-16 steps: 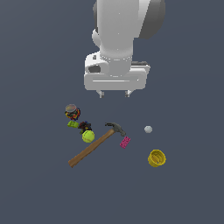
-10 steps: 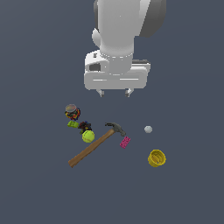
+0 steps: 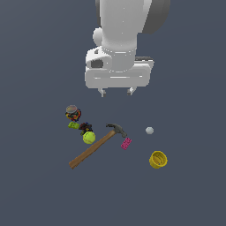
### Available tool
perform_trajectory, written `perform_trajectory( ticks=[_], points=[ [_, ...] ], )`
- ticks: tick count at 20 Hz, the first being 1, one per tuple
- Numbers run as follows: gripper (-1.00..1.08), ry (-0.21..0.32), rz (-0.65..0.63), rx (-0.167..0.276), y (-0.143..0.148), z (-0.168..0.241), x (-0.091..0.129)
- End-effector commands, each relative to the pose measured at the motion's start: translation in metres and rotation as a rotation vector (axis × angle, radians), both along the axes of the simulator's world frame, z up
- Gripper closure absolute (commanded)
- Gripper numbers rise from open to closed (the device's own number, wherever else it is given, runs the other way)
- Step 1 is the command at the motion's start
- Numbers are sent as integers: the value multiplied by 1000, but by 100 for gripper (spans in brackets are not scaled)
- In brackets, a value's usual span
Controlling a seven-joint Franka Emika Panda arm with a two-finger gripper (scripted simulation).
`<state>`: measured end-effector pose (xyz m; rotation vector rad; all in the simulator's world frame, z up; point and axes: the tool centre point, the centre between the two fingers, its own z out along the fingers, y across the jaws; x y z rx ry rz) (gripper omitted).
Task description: Pick up a designated object from a clutter of objects.
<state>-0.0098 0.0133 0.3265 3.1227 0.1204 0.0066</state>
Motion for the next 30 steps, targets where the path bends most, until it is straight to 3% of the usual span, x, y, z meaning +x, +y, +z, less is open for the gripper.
perform_trajectory(
  ticks=[1,13,21,30],
  points=[
    [-92,0,2,0,1,-1,0],
    [-92,1,96,-19,40,-55,14],
    [-92,3,241,-24,104,-138,16],
    [-92,6,391,-3,171,-221,-6]
  ],
)
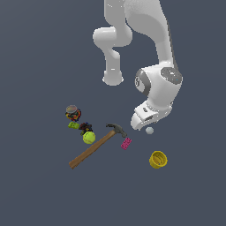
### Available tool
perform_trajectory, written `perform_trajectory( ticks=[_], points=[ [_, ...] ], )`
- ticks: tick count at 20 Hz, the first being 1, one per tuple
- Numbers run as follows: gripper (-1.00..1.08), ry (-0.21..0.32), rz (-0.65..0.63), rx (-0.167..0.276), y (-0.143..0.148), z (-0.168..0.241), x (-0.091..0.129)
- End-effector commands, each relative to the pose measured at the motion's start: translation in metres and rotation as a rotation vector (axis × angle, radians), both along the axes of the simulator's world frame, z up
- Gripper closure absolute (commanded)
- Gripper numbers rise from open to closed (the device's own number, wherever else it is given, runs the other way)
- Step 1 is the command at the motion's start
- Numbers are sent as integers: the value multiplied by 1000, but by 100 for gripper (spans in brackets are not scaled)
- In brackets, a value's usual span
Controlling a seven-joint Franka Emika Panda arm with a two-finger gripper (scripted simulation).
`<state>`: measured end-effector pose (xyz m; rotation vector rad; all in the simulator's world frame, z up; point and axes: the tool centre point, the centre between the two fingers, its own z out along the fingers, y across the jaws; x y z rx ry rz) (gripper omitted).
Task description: Pick up a designated object from a clutter of objects.
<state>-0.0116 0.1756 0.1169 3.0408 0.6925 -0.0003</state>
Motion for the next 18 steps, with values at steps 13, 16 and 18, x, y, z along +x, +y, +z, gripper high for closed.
perform_trajectory(
  ticks=[13,16,18],
  points=[
    [-92,7,82,21,37,-45,-20],
    [-92,7,82,21,37,-49,-20],
    [-92,7,83,21,37,-55,-21]
  ],
)
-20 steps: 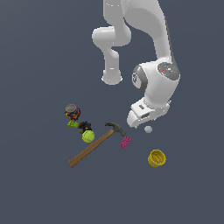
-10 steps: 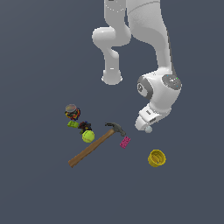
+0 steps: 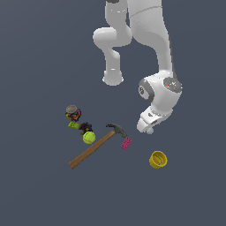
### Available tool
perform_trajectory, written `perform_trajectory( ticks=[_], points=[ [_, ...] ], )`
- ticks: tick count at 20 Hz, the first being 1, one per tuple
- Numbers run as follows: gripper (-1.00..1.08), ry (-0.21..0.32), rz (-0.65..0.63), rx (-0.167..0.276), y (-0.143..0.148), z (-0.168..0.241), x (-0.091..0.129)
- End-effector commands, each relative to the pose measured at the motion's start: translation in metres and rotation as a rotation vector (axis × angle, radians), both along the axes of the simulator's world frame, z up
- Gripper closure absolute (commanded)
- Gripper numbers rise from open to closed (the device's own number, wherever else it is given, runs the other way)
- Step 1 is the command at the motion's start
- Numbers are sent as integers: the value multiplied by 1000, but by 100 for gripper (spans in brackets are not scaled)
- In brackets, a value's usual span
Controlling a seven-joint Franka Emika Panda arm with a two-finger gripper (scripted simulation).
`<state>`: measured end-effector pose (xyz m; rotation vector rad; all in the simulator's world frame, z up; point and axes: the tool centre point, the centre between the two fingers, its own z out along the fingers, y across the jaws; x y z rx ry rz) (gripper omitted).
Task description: Pick up a designated object from a clutter of objects.
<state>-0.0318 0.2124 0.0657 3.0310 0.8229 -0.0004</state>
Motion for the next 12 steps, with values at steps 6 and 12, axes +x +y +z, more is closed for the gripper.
perform_trajectory(
  ticks=[6,12],
  points=[
    [-92,0,2,0,0,-32,-1],
    [-92,0,2,1,1,-45,-1]
  ],
)
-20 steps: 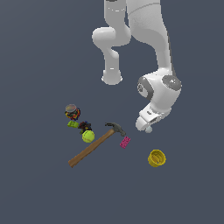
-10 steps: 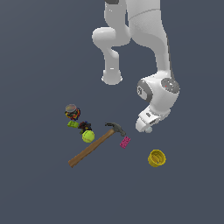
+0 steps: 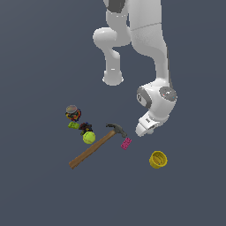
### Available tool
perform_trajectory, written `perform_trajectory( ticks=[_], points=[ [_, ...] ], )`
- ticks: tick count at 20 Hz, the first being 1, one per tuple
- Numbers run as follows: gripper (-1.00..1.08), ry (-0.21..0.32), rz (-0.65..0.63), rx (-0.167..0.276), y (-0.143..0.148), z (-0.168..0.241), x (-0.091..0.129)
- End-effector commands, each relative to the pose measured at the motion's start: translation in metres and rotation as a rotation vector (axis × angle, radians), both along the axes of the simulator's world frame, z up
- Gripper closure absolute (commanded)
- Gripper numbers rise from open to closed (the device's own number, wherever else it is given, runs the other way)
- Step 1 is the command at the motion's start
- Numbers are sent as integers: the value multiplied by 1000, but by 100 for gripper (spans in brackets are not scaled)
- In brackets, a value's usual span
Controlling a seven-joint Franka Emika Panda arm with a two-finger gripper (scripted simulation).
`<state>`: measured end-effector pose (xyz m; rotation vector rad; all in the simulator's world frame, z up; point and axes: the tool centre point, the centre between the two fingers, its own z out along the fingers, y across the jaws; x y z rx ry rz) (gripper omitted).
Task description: Pick up a designated object from a clutter of objects.
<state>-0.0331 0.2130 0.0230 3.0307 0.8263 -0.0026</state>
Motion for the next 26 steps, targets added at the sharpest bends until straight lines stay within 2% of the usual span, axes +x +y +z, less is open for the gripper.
perform_trajectory(
  ticks=[1,2,16,26],
  points=[
    [-92,-1,0,0,0,-2,1],
    [108,-1,0,0,0,-2,1],
    [108,-2,0,0,-3,2,2],
    [108,-2,0,0,-38,48,11]
  ],
)
